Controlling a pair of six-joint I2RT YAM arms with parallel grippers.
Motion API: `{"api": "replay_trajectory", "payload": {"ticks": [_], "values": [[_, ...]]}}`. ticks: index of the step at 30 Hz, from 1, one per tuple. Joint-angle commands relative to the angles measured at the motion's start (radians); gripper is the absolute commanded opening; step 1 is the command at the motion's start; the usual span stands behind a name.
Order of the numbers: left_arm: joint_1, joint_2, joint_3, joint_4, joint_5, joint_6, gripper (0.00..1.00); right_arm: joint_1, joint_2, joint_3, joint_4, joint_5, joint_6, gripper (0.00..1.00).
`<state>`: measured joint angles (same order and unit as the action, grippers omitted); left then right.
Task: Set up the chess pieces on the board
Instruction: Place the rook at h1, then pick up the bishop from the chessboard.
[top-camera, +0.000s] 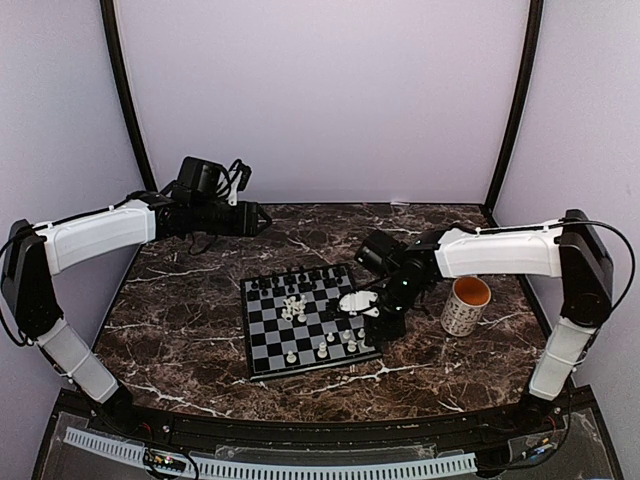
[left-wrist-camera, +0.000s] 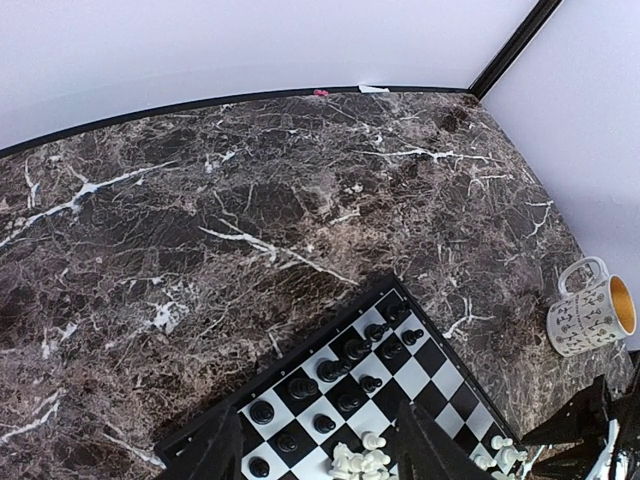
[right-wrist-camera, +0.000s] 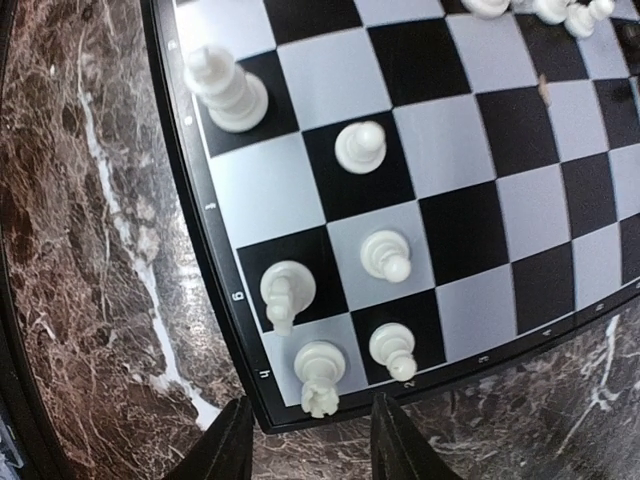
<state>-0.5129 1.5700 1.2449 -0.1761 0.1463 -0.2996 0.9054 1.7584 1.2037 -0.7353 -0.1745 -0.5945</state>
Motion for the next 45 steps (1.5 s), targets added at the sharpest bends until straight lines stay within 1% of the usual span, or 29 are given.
{"api": "replay_trajectory", "payload": {"ticks": [1,5,10,13,20,30,37,45], "values": [[0.008,-0.012,0.039,-0.012,0.009,0.009,0.55,0.001,-0.040,0.122,-0.050,-0.007,-0.008,0.41],[0.008,-0.017,0.039,-0.013,0.006,0.010,0.55,-0.023,-0.003,0.206,-0.013,-0.004,0.033,0.40],[0.008,-0.021,0.037,-0.012,0.006,0.008,0.55,-0.033,0.106,0.326,0.030,-0.004,0.067,0.36],[0.008,-0.018,0.037,-0.011,0.015,0.006,0.55,-0.031,0.185,0.405,0.041,-0.037,0.086,0.36],[0.008,-0.019,0.036,-0.008,0.027,0.001,0.55,-0.007,0.330,0.556,0.020,-0.121,0.119,0.40],[0.008,-0.022,0.037,-0.008,0.042,-0.006,0.55,0.015,0.438,0.643,-0.002,-0.126,0.134,0.40],[0.008,-0.025,0.037,-0.008,0.042,-0.006,0.55,0.026,0.471,0.655,-0.005,-0.140,0.134,0.39],[0.008,-0.027,0.037,-0.010,0.042,-0.004,0.55,0.029,0.494,0.678,-0.013,-0.154,0.136,0.26]]}}
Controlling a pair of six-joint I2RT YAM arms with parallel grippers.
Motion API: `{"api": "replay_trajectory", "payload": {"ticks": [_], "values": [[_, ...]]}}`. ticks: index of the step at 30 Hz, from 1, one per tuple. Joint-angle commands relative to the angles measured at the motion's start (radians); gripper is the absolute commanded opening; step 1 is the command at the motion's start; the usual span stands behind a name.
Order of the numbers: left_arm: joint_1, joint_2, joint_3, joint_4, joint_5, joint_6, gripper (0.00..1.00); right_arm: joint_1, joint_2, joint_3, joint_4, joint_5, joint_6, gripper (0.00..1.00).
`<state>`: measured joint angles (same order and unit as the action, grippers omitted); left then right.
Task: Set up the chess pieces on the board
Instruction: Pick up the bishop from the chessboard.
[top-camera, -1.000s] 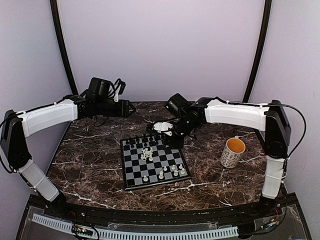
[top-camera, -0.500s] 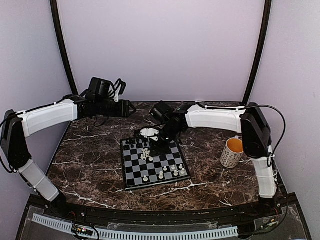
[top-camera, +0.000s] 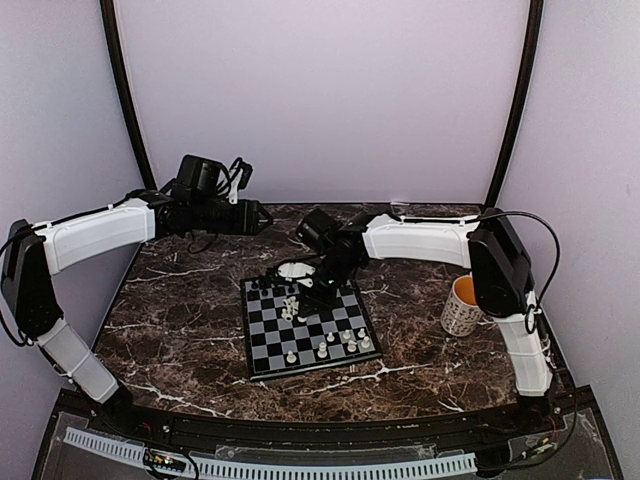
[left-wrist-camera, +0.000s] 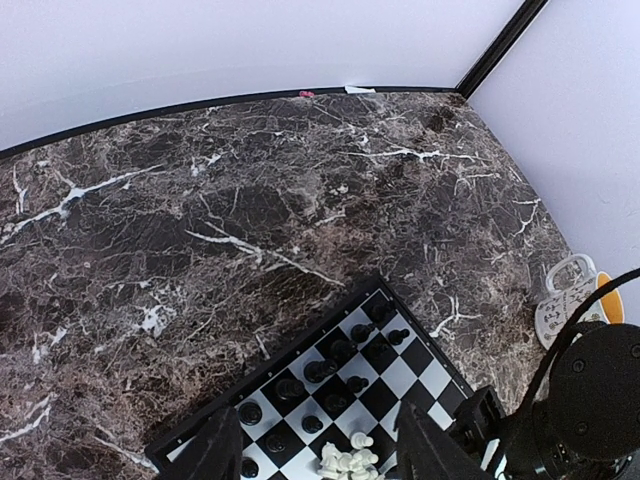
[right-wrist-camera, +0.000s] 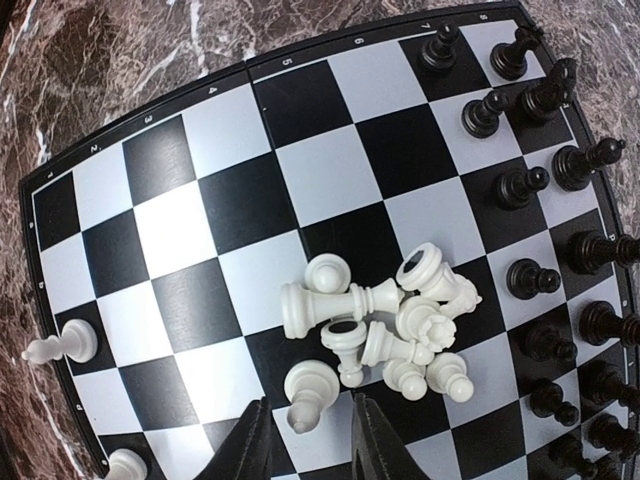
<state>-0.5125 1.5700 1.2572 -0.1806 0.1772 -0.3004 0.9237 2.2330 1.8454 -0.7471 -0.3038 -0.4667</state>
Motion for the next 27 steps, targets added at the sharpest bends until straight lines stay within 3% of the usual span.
{"api": "replay_trajectory", "payload": {"ticks": [1,16,27], "values": [[0.008,-0.027,0.025,-0.005,0.011,-0.003,0.55,0.010,0.021,0.037,0.000,-0.024,0.009,0.25],[0.008,-0.027,0.025,-0.007,0.017,-0.005,0.55,0.022,0.000,0.036,-0.016,-0.018,-0.004,0.05],[0.008,-0.025,0.027,-0.008,0.015,-0.005,0.55,0.073,-0.115,-0.035,-0.002,0.053,-0.045,0.02]]}}
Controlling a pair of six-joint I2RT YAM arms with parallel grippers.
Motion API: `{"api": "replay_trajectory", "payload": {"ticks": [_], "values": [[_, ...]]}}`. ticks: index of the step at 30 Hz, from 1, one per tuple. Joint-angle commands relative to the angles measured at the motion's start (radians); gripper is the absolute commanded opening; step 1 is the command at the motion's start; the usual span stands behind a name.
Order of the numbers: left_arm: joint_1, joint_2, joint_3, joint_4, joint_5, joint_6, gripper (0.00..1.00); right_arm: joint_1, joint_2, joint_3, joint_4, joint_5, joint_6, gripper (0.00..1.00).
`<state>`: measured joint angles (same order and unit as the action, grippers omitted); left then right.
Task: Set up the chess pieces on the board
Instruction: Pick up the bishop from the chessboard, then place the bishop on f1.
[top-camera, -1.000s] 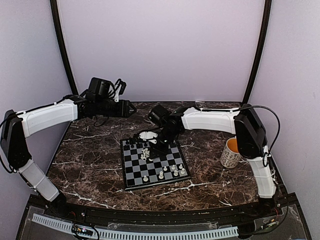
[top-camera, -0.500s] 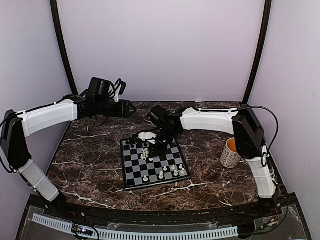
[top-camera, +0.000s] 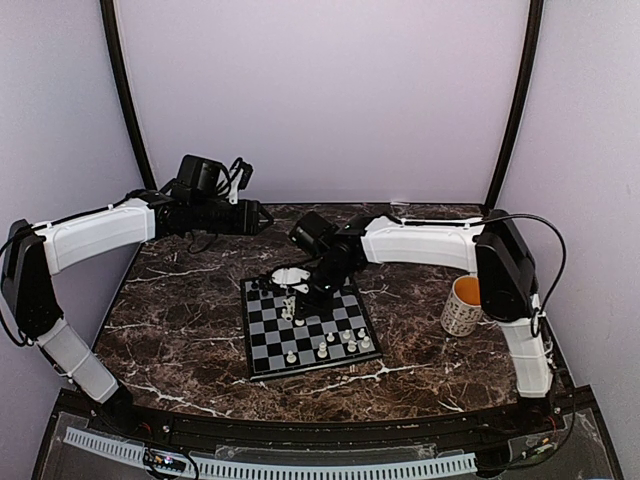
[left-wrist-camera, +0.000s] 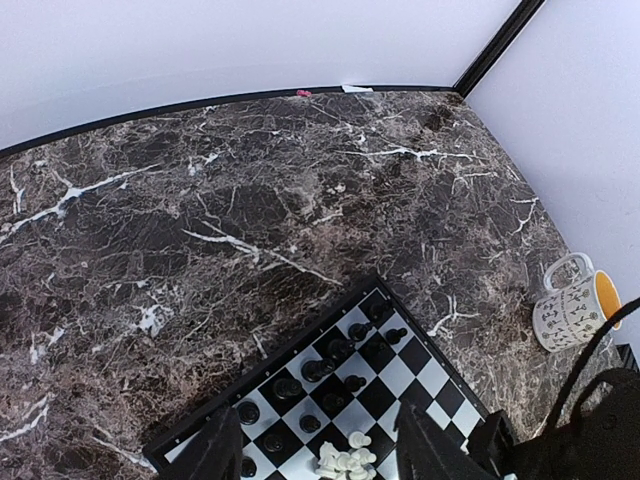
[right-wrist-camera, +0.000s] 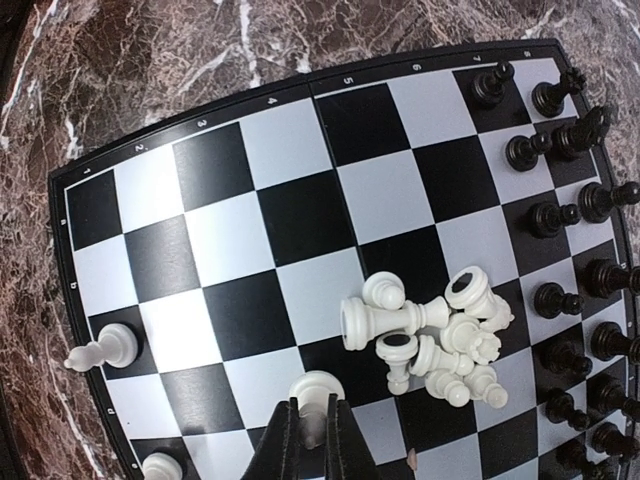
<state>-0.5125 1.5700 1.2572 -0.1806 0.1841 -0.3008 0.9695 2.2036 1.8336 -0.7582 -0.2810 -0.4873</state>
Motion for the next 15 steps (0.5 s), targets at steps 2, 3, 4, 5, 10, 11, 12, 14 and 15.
{"api": "replay_trajectory", "payload": {"ticks": [2,3,4,5,10,11,12,14,15], "values": [[0.008,-0.026,0.027,-0.008,0.006,-0.004,0.55,0.040,-0.102,-0.031,0.008,0.037,-0.033,0.02],[0.008,-0.026,0.027,-0.008,0.003,-0.003,0.55,0.046,-0.110,-0.036,0.006,0.036,-0.037,0.02],[0.008,-0.026,0.027,-0.009,0.003,-0.002,0.55,0.052,-0.116,-0.040,0.006,0.037,-0.041,0.02],[0.008,-0.026,0.027,-0.009,0.000,-0.002,0.55,0.059,-0.121,-0.044,0.001,0.036,-0.045,0.02],[0.008,-0.029,0.028,-0.011,-0.005,0.002,0.55,0.083,-0.165,-0.088,-0.024,0.028,-0.064,0.02],[0.008,-0.028,0.028,-0.012,-0.005,0.003,0.55,0.084,-0.178,-0.102,-0.027,0.030,-0.066,0.02],[0.008,-0.030,0.028,-0.012,-0.007,0.003,0.55,0.084,-0.191,-0.118,-0.032,0.034,-0.066,0.02],[0.008,-0.031,0.029,-0.013,-0.007,0.003,0.55,0.083,-0.222,-0.157,-0.039,0.052,-0.070,0.02],[0.008,-0.031,0.029,-0.013,-0.006,0.003,0.55,0.083,-0.242,-0.186,-0.036,0.065,-0.073,0.02]]}}
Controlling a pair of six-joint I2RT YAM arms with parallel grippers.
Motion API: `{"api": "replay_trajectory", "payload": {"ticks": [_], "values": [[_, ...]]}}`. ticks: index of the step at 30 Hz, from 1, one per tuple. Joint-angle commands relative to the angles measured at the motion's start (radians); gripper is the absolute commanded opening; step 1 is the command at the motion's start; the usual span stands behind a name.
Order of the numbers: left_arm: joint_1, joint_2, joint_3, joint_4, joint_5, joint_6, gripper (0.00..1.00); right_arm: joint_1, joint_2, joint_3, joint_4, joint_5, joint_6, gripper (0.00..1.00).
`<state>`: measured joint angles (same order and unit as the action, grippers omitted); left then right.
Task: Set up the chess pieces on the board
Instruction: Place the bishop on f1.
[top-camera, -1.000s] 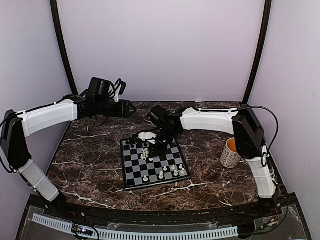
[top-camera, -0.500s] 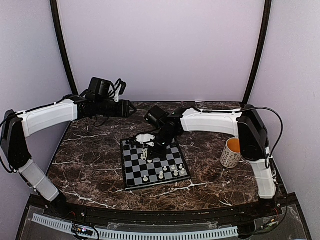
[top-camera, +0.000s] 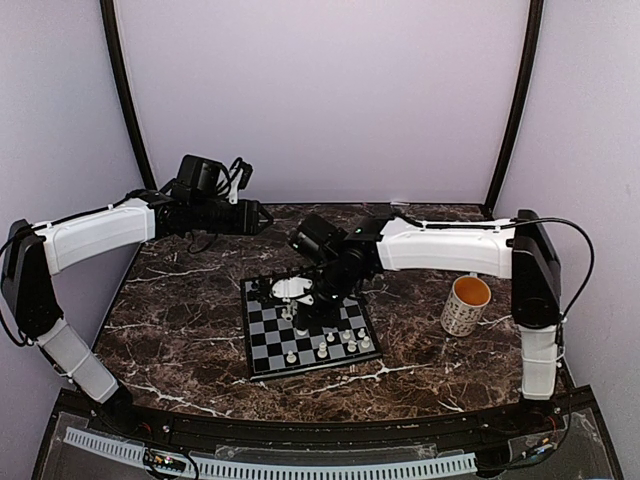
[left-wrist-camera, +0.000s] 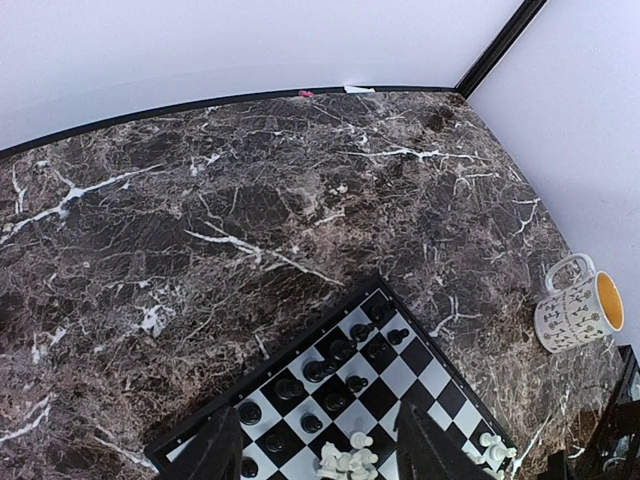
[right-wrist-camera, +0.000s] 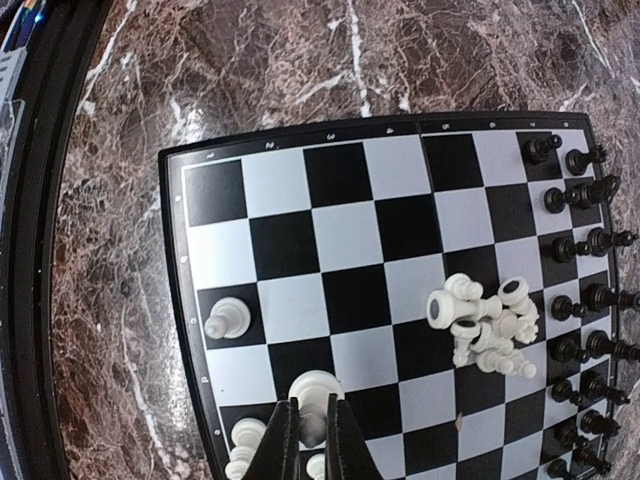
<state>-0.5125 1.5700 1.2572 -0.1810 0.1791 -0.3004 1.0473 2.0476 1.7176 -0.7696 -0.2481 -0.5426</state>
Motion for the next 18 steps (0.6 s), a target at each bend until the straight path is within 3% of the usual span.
{"api": "replay_trajectory", "payload": {"ticks": [1,10,18], "values": [[0.009,-0.032,0.028,-0.012,-0.002,0.003,0.55,0.005,-0.114,-0.113,-0.017,0.047,-0.021,0.02],[0.009,-0.029,0.028,-0.013,-0.008,0.006,0.55,0.005,-0.226,-0.298,0.007,0.081,-0.025,0.02],[0.009,-0.017,0.029,-0.013,-0.004,0.004,0.55,0.005,-0.215,-0.355,0.049,0.078,-0.034,0.03]]}}
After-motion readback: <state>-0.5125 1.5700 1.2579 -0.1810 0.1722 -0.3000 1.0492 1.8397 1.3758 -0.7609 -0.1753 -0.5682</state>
